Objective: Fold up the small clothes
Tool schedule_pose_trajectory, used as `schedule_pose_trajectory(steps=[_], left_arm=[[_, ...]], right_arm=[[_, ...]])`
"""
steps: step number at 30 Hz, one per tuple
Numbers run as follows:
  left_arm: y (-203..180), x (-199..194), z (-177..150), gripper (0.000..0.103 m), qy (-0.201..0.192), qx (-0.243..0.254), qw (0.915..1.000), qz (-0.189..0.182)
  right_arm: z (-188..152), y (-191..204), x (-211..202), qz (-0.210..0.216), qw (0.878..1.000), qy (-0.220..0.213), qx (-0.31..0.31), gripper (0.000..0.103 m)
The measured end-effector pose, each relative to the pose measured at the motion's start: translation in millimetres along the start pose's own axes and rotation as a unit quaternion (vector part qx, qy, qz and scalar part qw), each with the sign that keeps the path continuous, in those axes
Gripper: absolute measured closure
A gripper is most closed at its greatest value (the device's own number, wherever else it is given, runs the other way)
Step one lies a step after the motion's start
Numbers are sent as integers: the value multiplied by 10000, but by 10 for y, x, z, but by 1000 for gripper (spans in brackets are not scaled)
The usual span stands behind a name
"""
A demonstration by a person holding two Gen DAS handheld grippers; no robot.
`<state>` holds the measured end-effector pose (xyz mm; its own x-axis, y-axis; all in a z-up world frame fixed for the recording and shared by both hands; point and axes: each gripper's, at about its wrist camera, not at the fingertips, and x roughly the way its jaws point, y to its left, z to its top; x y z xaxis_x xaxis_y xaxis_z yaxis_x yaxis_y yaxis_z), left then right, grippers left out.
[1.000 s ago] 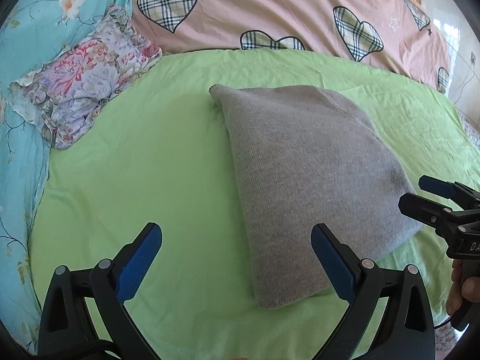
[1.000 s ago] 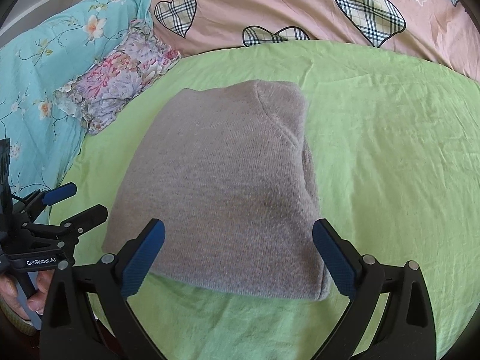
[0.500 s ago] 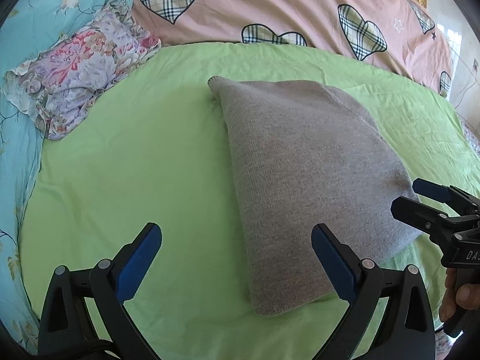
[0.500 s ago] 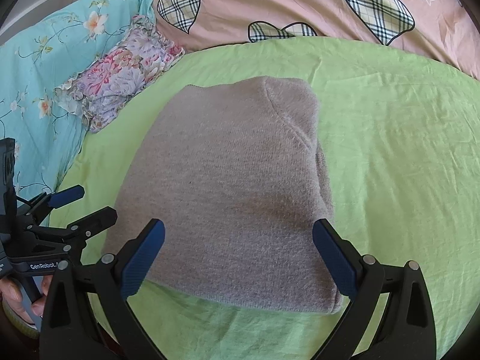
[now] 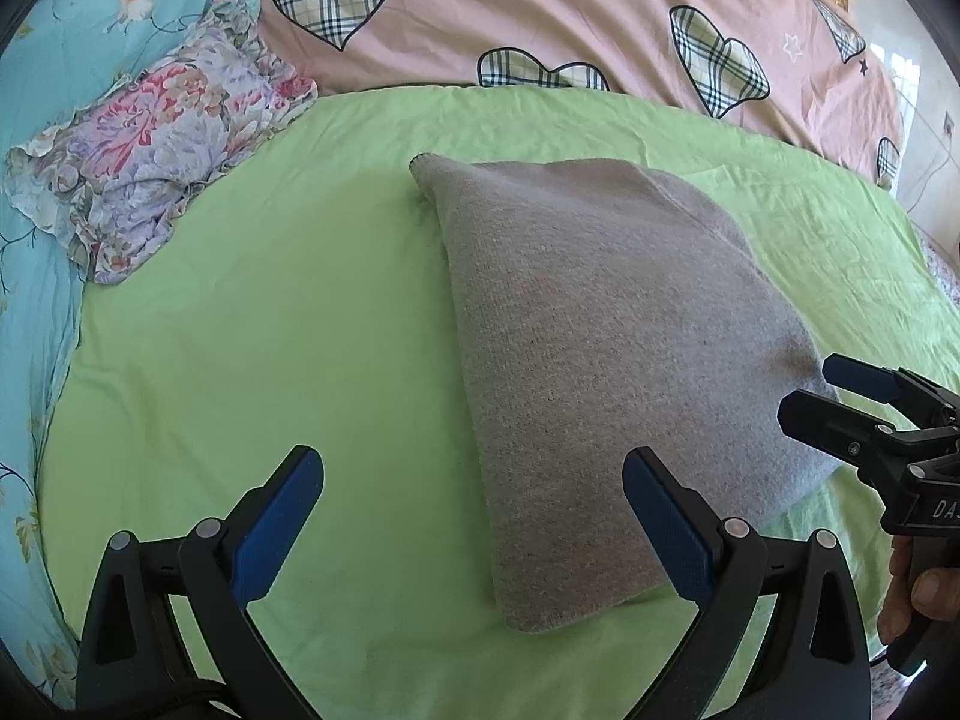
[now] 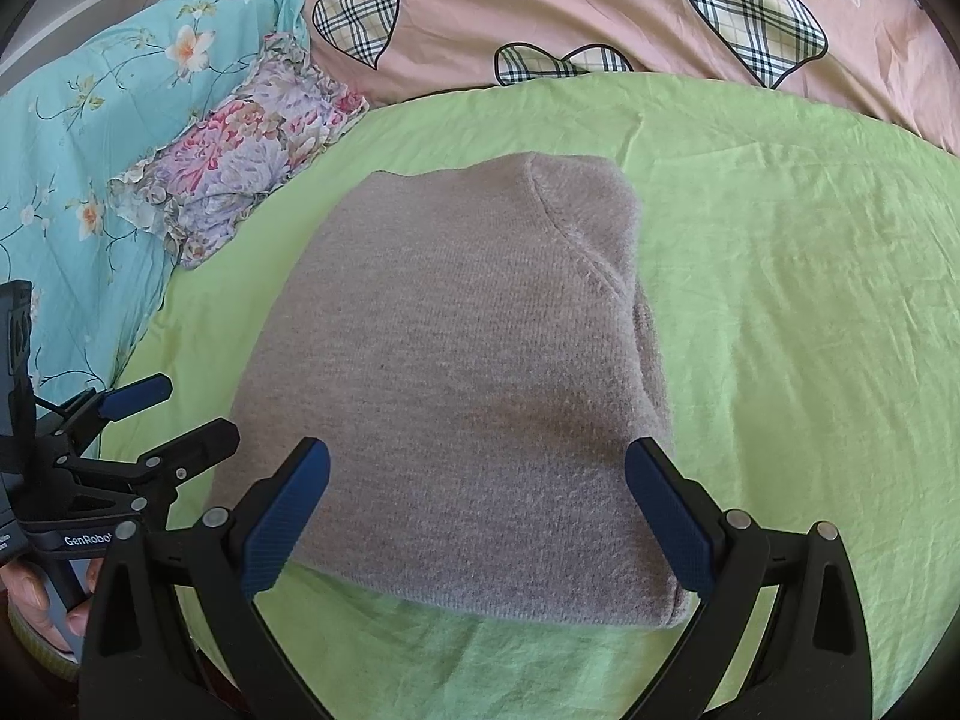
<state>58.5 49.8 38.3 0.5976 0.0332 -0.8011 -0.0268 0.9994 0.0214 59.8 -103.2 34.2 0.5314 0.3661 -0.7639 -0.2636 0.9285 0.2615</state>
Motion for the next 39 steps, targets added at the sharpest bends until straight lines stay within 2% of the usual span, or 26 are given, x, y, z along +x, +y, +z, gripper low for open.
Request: schedule_pose_trajectory(steps=[39], left_arm=[[-18, 2, 16, 2, 3, 68, 10000, -13]], right_arm=[[-18, 40, -1, -60, 10000, 3, 9, 4]])
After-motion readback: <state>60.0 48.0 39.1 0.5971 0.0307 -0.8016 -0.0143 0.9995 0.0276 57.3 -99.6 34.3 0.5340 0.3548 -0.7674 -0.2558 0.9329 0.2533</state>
